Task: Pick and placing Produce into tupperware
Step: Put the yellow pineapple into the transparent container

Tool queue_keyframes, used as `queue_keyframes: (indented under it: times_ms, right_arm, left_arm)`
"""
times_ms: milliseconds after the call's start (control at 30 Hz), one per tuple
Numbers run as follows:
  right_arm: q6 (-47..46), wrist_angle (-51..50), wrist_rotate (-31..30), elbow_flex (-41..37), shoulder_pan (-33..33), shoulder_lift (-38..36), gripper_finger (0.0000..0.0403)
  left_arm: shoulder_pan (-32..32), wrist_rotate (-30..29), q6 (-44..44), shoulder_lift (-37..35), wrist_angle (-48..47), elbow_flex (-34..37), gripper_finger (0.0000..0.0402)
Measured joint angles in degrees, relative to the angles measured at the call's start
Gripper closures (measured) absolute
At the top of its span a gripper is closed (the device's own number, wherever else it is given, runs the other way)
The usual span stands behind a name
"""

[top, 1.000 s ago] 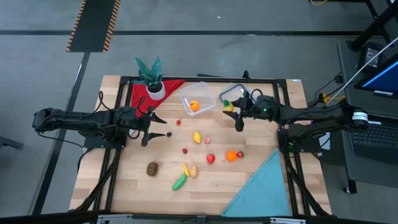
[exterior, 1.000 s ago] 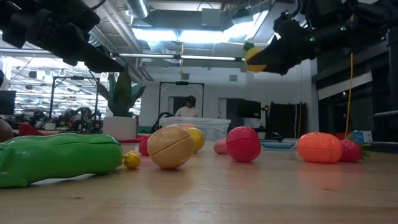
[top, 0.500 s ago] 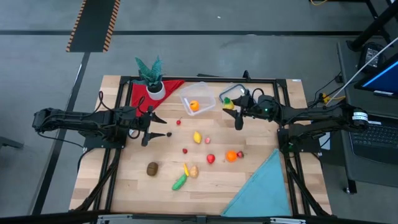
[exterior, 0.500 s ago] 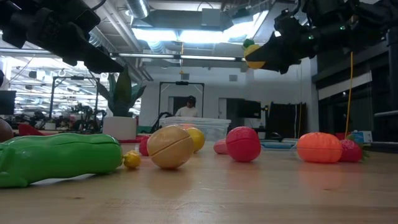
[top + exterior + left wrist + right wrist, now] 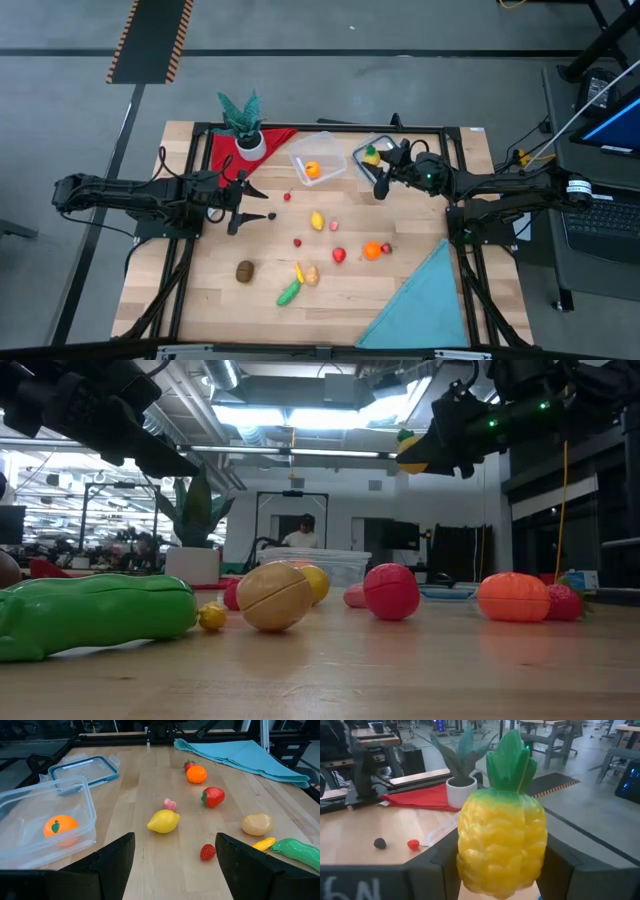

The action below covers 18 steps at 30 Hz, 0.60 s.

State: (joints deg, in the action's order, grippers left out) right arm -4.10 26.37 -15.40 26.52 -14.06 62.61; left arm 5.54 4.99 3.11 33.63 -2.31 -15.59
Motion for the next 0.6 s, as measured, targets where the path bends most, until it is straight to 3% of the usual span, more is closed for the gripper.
queue_keyframes:
  times_ms: [133,267,433,600]
  right_arm:
    - [-0.4,0.0,1.2,0.0,0.0,0.0,0.0214]
    - [-3.1,0.5,8.2,0.0,0.0,1.2,0.0214]
    - [-2.7,8.5,10.5,0.1,0.1,7.6,0.0214]
    - [-1.1,9.5,11.0,4.2,-0.2,14.5,0.0214]
  left_arm:
    - [0.0,0.0,0.0,0.0,0.0,0.0,0.0133]
    - [0.0,0.0,0.0,0.0,0.0,0.0,0.0133]
    - [0.0,0.0,0.0,0.0,0.0,0.0,0.0133]
    - [0.0,0.0,0.0,0.0,0.0,0.0,0.0133]
